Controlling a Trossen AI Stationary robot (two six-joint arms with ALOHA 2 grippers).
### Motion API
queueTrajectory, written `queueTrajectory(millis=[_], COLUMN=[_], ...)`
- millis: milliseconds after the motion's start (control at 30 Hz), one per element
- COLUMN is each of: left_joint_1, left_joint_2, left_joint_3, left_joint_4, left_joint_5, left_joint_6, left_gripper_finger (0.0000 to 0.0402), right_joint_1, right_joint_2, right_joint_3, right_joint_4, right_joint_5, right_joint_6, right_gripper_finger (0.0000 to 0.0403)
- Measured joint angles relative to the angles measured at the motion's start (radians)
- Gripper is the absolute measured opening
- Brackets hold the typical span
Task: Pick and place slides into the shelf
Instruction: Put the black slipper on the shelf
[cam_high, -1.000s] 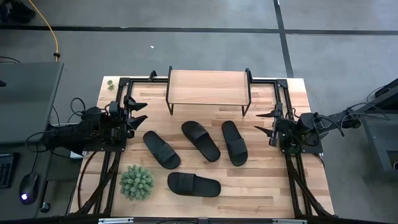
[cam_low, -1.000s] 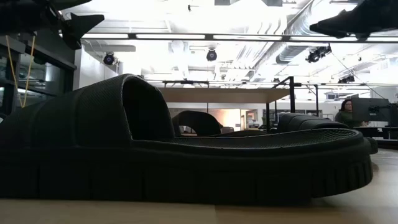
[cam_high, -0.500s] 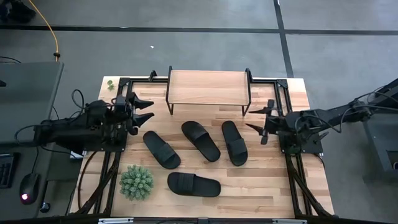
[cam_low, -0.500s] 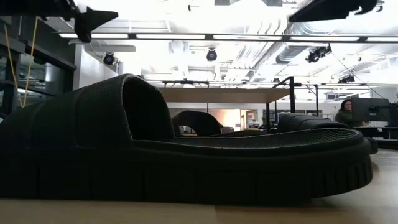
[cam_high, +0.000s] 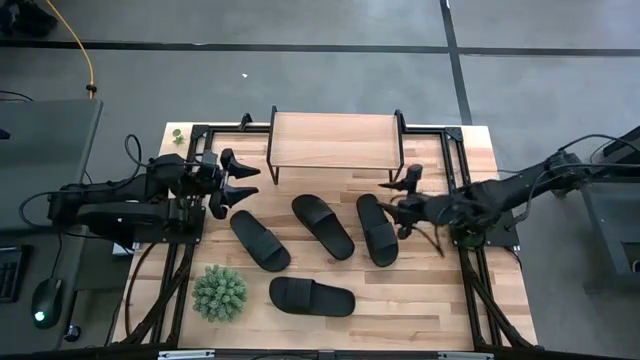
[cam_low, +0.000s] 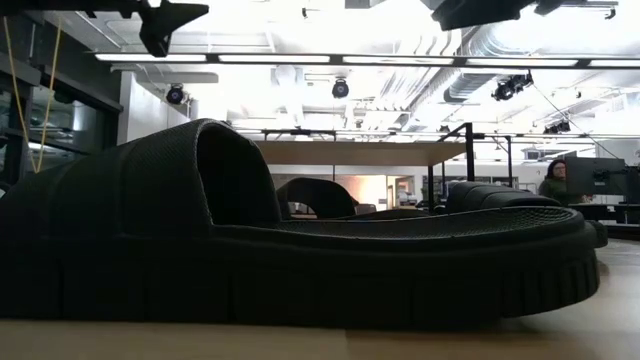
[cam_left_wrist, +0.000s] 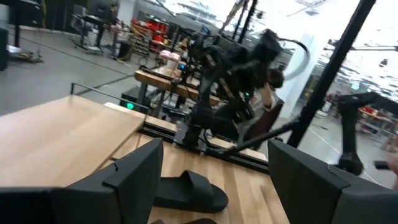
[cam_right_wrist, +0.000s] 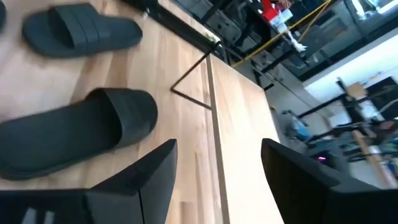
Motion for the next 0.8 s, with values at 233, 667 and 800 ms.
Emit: queueTrajectory(millis=[233,667,800], left_joint_1=[0.000,0.000,0.000], left_joint_2=[0.000,0.000,0.000], left_joint_3=[0.000,0.000,0.000], left_joint_4=[-0.005,0.007,0.008], left_joint_5=[-0.007,-0.019,-0.020], left_joint_6=[0.000,0.000,0.000], left_gripper_finger=[0.0271,0.0271,0.0271], right_joint_1=[0.089,0.077,0.044], right_joint_2=[0.149,0.317,0.351], right_joint_3=[0.028,0.030,0.031], right_joint_4=[0.000,0.125,0.169], right_joint_5=[0.147,0.224,0.165], right_joint_6=[-0.018,-0.114,-0.131], right_gripper_finger=[0.0225,0.0225,0.0225])
